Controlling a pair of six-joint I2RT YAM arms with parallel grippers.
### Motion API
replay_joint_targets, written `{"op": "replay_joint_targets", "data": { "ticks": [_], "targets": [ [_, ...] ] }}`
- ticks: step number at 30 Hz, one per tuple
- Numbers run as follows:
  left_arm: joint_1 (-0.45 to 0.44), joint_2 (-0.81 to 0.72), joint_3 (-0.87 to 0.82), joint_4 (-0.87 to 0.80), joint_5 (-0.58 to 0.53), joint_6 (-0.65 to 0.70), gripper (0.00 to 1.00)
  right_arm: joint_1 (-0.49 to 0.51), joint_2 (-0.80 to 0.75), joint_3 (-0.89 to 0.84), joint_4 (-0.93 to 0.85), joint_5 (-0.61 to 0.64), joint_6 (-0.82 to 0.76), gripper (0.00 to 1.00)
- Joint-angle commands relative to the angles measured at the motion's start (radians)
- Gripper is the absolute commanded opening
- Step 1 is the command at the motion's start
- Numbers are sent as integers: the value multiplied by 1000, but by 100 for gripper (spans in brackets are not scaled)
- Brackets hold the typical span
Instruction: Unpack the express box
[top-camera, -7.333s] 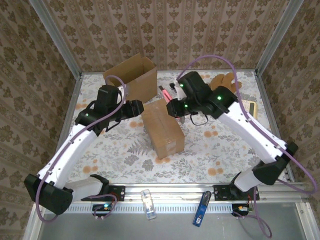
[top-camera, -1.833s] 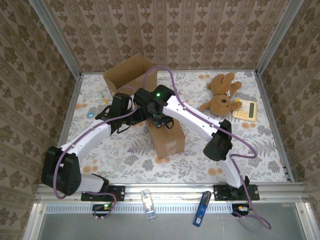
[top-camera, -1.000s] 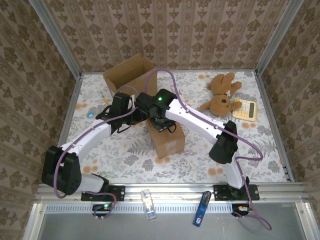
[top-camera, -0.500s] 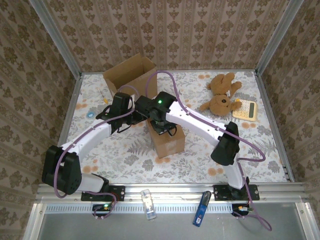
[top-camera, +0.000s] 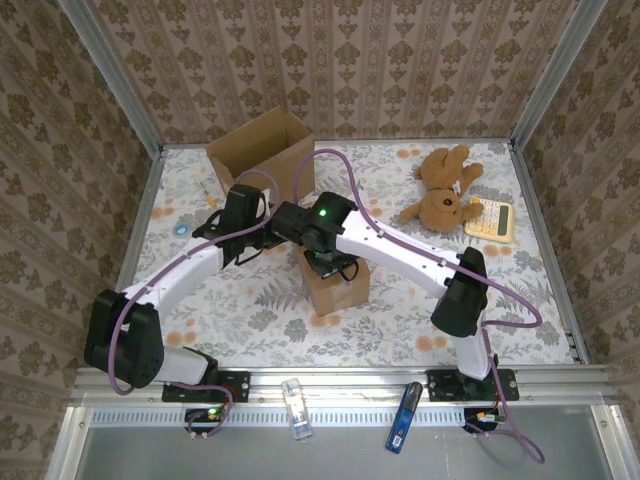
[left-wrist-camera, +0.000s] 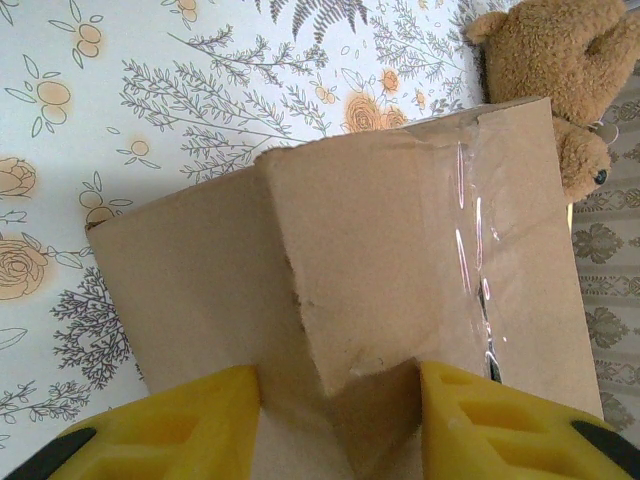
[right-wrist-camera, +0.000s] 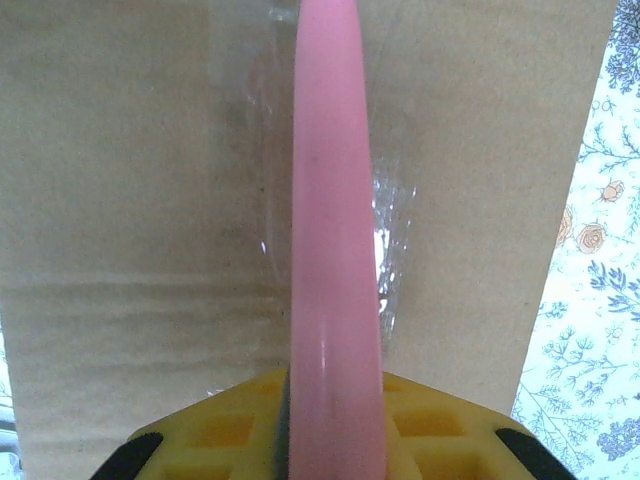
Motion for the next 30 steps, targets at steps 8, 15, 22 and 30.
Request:
{"op": "replay_joint_targets", "data": {
  "ticks": [8, 15, 22, 30],
  "targets": [
    [2, 66, -41, -139, -69, 17, 43, 42, -58, -78, -71, -74, 60, 0],
    [2, 61, -44, -141, -73, 18, 43, 65, -68, -100, -78, -80, 91, 0],
    [30, 58, -44, -142, -73, 19, 43, 79, -99, -133, -92, -77, 116, 0],
    [31, 59, -45, -139, -73, 19, 42, 99, -140, -189, -91, -83, 148, 0]
  ]
}}
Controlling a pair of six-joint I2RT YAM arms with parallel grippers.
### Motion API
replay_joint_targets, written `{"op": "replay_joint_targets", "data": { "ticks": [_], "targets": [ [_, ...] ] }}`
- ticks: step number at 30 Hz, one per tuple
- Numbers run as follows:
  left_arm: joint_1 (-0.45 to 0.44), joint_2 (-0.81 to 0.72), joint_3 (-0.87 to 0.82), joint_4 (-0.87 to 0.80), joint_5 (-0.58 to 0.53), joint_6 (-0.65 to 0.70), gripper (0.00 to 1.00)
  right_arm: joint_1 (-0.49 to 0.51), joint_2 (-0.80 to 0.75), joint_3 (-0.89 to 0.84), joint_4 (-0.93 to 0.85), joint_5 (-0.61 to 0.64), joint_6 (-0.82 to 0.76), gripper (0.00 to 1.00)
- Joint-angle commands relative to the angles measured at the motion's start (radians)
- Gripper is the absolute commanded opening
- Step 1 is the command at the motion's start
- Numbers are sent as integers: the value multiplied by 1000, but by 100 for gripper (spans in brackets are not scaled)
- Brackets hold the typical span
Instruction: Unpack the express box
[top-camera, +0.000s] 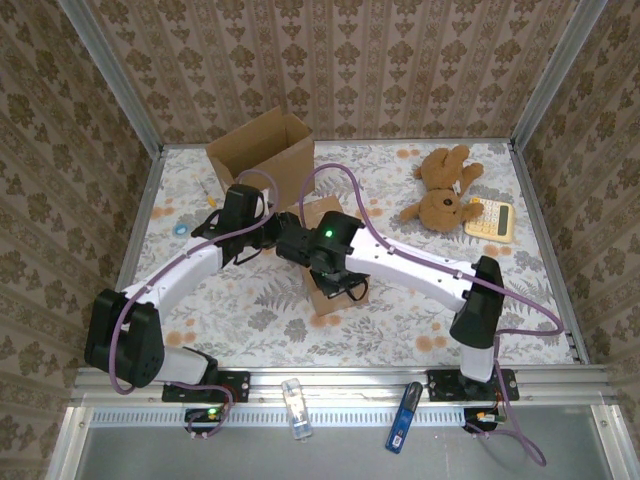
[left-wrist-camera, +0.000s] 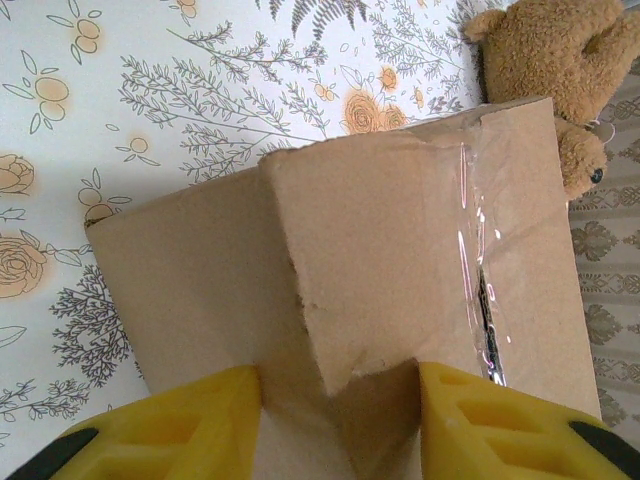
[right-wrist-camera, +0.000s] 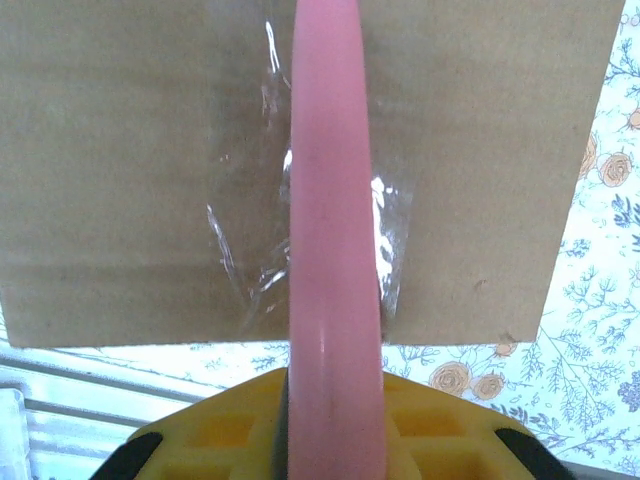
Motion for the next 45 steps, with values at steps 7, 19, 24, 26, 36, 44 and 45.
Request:
{"op": "replay_joint_targets", "data": {
  "ticks": [7, 19, 24, 26, 36, 44, 45],
  "targets": [
    [18, 62, -48, -135, -93, 16, 43, 47, -44, -85, -71, -89, 69, 0],
    [18, 69, -47, -132, -93, 16, 42, 108, -83, -120, -88, -103, 141, 0],
    [17, 75, -47, -128, -93, 15, 42, 140, -98, -143, -81, -134, 160, 0],
    [18, 77, -48, -128, -93, 16, 42, 151, -109, -158, -75, -145, 172, 0],
    [17, 87, -45, -125, -93, 16, 42, 201, -169, -219, -46, -182, 234, 0],
    [18, 87, -49, -125, -94, 14, 42, 234, -195, -256, -36, -199, 278, 0],
    [17, 87, -47, -125, -94, 15, 42, 237, -197, -258, -36, -198, 282, 0]
  ]
}}
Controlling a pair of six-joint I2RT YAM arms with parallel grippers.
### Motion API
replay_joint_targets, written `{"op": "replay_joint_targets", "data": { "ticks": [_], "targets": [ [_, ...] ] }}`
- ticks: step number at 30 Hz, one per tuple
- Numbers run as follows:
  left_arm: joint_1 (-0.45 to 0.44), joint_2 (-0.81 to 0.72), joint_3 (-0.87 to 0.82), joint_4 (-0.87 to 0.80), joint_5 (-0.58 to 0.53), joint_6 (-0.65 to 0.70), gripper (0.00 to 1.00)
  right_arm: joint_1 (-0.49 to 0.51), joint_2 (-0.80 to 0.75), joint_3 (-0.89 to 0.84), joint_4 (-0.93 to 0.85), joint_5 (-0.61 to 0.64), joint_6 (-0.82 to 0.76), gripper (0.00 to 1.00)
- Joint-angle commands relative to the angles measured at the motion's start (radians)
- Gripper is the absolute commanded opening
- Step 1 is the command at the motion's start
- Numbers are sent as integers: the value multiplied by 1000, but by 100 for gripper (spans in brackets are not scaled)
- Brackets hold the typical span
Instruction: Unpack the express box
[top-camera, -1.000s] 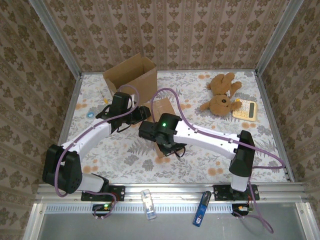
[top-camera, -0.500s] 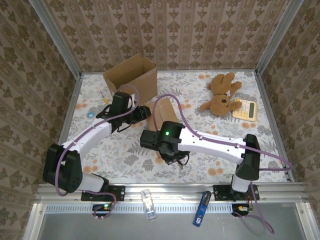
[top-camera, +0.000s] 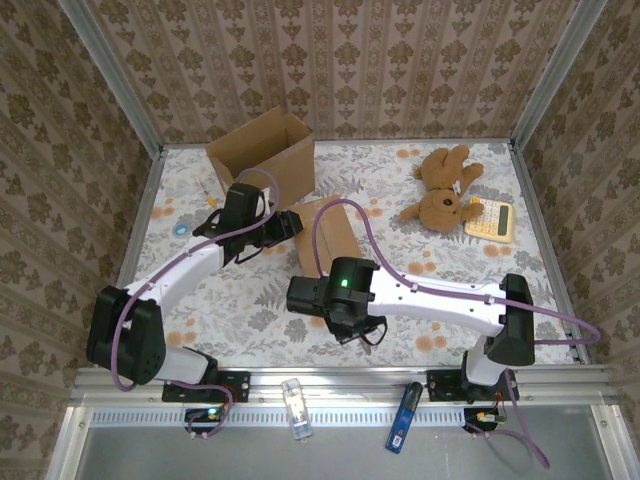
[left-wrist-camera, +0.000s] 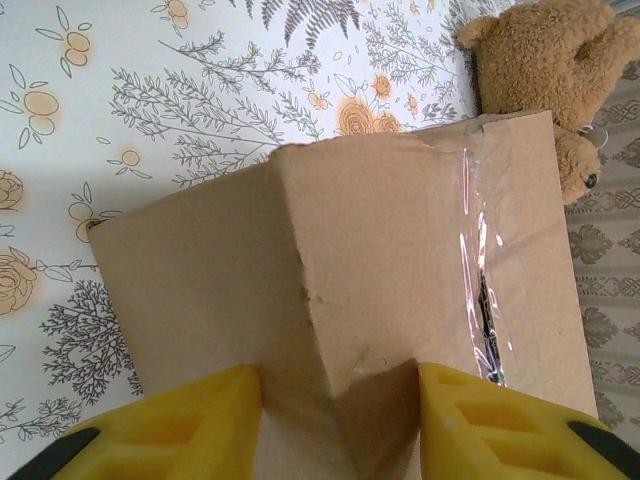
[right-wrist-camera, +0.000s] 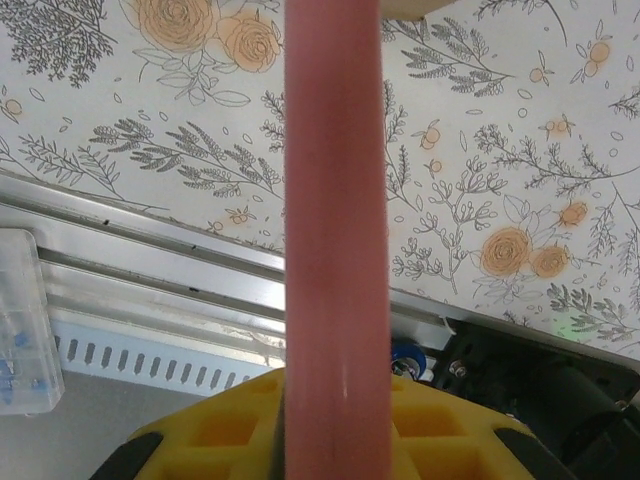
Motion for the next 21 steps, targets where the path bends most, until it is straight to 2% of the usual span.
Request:
{"op": "replay_joint_targets", "data": {
  "ticks": [1, 12, 16, 18, 21],
  "targets": [
    [17, 71, -47, -154, -100, 15, 42, 28, -21, -27, -29, -88, 38, 0],
    [5, 71, -11, -157, -77, 22, 43, 65, -78, -26, -79, -36, 110, 0],
    [0, 65, 74, -198, -51, 59, 53, 62, -134, -66, -94, 30, 167, 0],
    [-33, 57, 134, -250, -54, 92, 57, 56, -172, -97, -99, 69, 208, 0],
    [-37, 38, 231, -338, -82, 144, 60, 41, -229, -151, -115, 145, 264, 0]
  ]
}}
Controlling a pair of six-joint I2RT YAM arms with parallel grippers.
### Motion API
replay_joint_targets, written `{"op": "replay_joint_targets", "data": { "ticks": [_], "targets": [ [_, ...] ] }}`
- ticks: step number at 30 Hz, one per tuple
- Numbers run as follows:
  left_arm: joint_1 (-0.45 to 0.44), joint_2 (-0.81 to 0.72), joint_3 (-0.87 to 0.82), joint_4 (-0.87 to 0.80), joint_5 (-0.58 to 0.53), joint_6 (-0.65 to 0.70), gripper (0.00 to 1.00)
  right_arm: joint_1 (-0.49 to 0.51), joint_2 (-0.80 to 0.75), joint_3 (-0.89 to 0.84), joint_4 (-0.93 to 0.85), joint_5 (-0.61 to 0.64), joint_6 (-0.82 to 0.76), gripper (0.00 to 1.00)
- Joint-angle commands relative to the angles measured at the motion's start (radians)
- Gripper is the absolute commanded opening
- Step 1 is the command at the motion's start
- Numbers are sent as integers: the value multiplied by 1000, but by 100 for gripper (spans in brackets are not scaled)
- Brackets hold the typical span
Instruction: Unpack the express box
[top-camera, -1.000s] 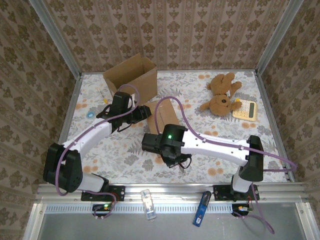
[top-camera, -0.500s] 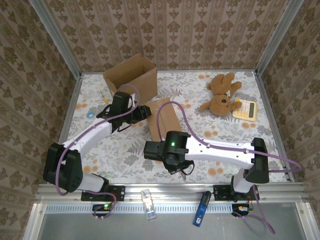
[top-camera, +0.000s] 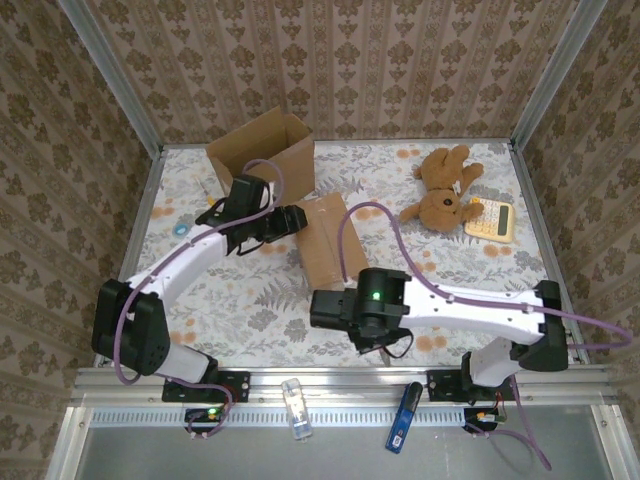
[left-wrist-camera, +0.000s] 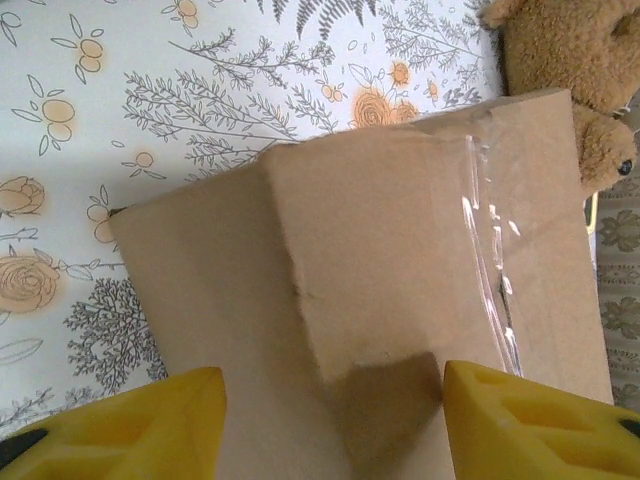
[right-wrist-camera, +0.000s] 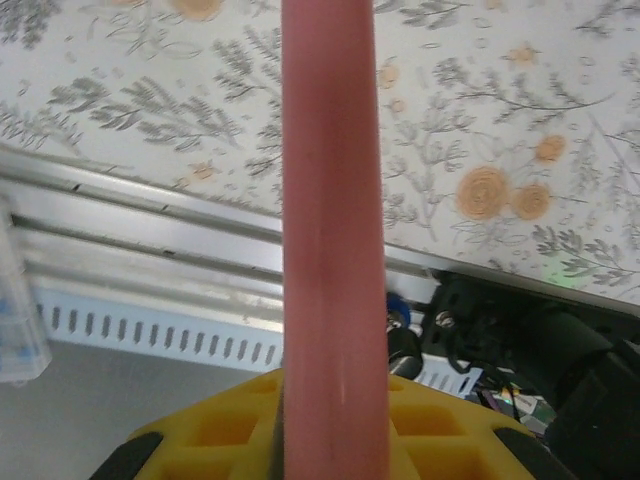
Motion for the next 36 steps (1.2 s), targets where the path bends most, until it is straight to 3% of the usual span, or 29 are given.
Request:
{"op": "replay_joint_targets", "data": {
  "ticks": [1, 5, 12, 21, 28, 36],
  "targets": [
    [-12, -13, 111, -185, -59, 94, 60, -20, -75, -57, -69, 140, 118, 0],
    [-7, -10, 239, -310, -146, 178, 55, -76, -151, -166, 12, 219, 131, 0],
    [11, 168, 459, -379, -218, 331, 35, -192, -221, -353, 328, 240, 70, 0],
    [11, 372, 615, -352, -303, 417, 32, -224, -177, -420, 534, 229, 92, 0],
    [10, 416, 635, -370, -338, 429, 32, -274, -129, -417, 606, 223, 74, 0],
    [-3, 399, 550, -378, -362, 427, 32, -390, -79, -379, 654, 198, -50, 0]
  ]
}}
